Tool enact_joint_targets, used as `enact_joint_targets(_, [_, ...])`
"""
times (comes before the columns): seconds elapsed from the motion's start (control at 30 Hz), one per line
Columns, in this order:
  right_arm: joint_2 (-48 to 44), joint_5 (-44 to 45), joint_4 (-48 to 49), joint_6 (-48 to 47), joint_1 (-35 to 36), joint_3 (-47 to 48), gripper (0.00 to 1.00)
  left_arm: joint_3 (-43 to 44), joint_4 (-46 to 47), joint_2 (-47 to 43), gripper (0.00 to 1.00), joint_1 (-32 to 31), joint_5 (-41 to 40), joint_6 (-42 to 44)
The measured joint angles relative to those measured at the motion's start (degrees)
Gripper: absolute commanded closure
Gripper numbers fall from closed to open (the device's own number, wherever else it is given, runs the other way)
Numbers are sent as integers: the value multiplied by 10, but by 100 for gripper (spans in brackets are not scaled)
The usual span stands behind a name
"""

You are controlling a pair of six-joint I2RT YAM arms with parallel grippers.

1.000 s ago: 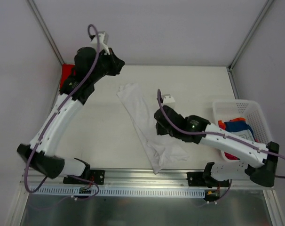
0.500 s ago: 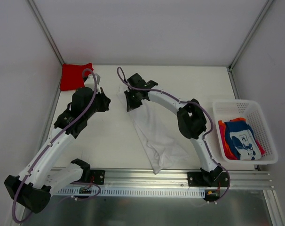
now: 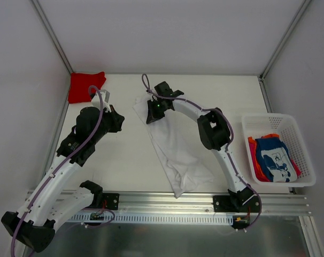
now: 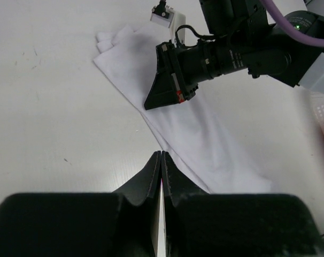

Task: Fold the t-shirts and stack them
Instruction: Fold the tshirt

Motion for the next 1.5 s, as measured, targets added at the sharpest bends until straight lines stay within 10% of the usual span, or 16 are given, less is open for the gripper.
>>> enact_joint_targets(0.53, [61,-48,74,38,-155,53,99,-5,0,-2,100,-10,4,0])
enact_joint_targets(0.77, [55,-76,128,89,-156,45,10,-17,4,-2,100,-16,2,-1])
enact_joint_targets(1.1, [32,-69,125,84,-61,47,3,-41,13,-5,100,-28,-1,-2])
enact_joint_targets(1.33, [27,-50,98,64,-48,71,19,-55,15,-21,100,-28,-1,-2])
enact_joint_targets(1.5, [26,-46,98,54,-54,67,100,-59,16,-27,100,-28,-1,-4])
